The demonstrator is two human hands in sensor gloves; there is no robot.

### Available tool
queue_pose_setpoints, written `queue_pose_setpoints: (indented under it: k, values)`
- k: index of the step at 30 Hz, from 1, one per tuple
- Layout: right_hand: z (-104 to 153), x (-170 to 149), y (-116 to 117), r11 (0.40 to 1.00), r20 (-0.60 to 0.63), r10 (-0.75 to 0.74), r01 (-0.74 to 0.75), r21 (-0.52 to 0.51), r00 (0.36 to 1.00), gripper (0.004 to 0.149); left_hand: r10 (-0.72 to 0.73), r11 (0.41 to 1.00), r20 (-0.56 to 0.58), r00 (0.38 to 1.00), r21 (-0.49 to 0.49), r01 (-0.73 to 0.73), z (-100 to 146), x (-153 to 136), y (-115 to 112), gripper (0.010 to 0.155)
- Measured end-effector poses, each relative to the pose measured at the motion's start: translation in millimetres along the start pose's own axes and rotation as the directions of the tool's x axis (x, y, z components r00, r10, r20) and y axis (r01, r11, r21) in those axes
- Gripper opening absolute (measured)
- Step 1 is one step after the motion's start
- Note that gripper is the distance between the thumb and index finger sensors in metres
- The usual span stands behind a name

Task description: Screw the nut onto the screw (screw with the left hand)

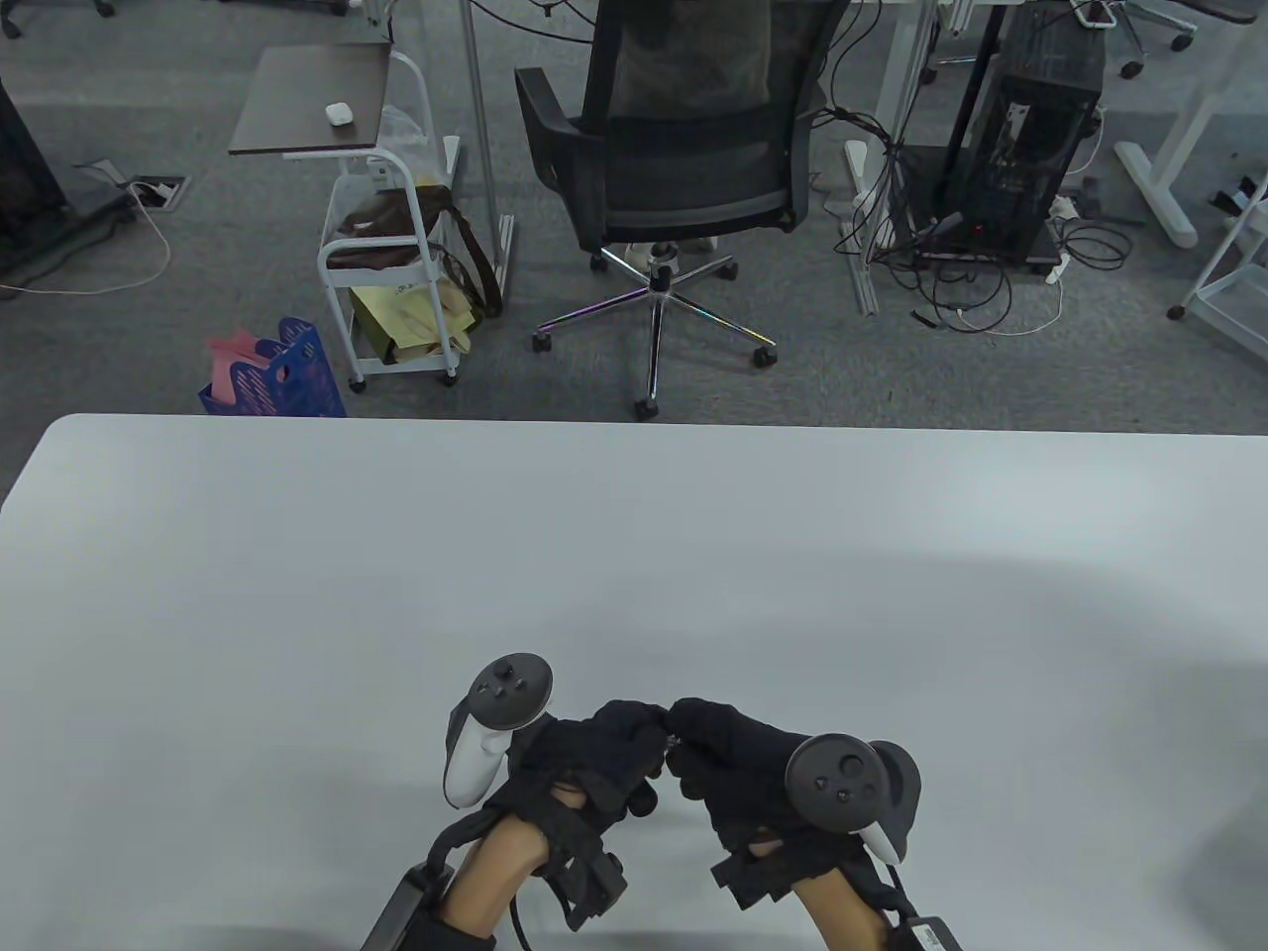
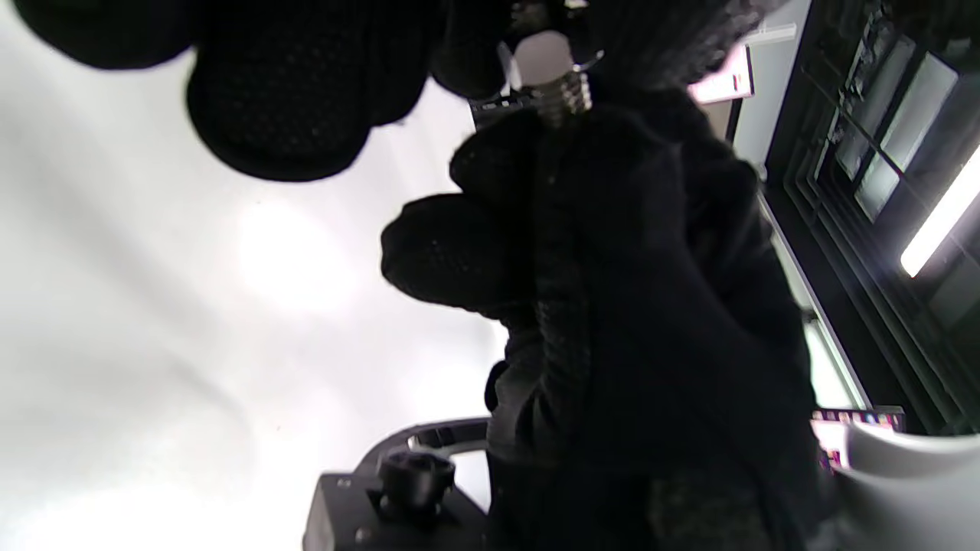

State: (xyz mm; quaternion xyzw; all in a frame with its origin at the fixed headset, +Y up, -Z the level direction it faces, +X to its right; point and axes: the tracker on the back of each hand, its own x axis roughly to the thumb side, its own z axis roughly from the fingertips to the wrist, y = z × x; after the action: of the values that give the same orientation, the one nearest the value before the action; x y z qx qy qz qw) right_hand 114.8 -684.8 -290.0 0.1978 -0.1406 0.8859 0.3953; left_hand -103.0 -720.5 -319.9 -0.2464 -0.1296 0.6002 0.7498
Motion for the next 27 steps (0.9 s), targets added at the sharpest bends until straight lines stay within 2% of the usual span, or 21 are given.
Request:
queue_pose_setpoints:
  k: [3,6,8,10,14,17,19,20,22,24,27]
  values:
    - [0.0,0.1,3.8,0.999,0.007,0.024,-0.024,0.021,1.0,0.047,-0.017,1.0,-0.008,1.0,-0.008,0.017,-0.5,1.6,-0.6,0.057]
    - [-0.3,0.1,4.8,1.0,0.005,0.017,-0.017,0.026,1.0,0.047,0.012,0.999,-0.02,1.0,-0.05,-0.013,-0.2,-0.5,0.6,0.059]
    - [-0.8,-0.7,6.1,0.999,0.003,0.026,-0.026,0.038,1.0,0.047,0.028,0.999,-0.059,0.998,-0.028,-0.029,1.0,-5.3,2.0,0.068]
    - [-0.8,-1.2,7.2,0.999,0.003,0.03,-0.03,0.039,1.0,0.047,-0.004,1.0,-0.066,0.998,0.019,0.005,0.2,-6.8,3.5,0.061]
    - [-0.6,-1.6,8.3,0.998,0.003,0.029,-0.029,0.05,1.0,0.047,0.004,0.999,-0.056,0.998,-0.033,-0.006,-0.9,-5.1,2.8,0.057]
    - [-0.9,-2.3,8.3,0.999,-0.004,0.019,-0.019,0.045,1.0,0.047,0.011,1.0,-0.05,0.999,-0.029,-0.012,-0.7,-4.9,3.3,0.058]
    - [-0.9,-3.4,8.0,0.999,-0.006,0.027,-0.026,0.047,1.0,0.047,0.002,1.0,-0.065,0.998,0.004,-0.001,0.3,-5.8,3.6,0.064]
    - [-0.9,-4.0,8.0,0.998,-0.007,0.028,-0.027,0.05,1.0,0.047,-0.022,1.0,-0.076,0.997,0.003,0.023,-0.2,-5.7,3.1,0.062]
    - [-0.5,-3.3,7.8,0.998,-0.006,0.017,-0.016,0.053,1.0,0.047,-0.024,1.0,-0.06,0.998,-0.006,0.023,-1.3,-5.5,2.4,0.058]
    - [-0.6,-1.6,6.7,0.999,0.004,0.02,-0.02,0.046,1.0,0.047,0.002,0.998,-0.047,0.999,-0.067,-0.006,-2.1,-3.2,2.5,0.056]
    - [-1.2,-1.5,5.0,1.0,0.0,0.011,-0.011,0.029,1.0,0.047,0.047,0.997,-0.034,0.998,-0.061,-0.049,-1.2,-5.4,4.7,0.062]
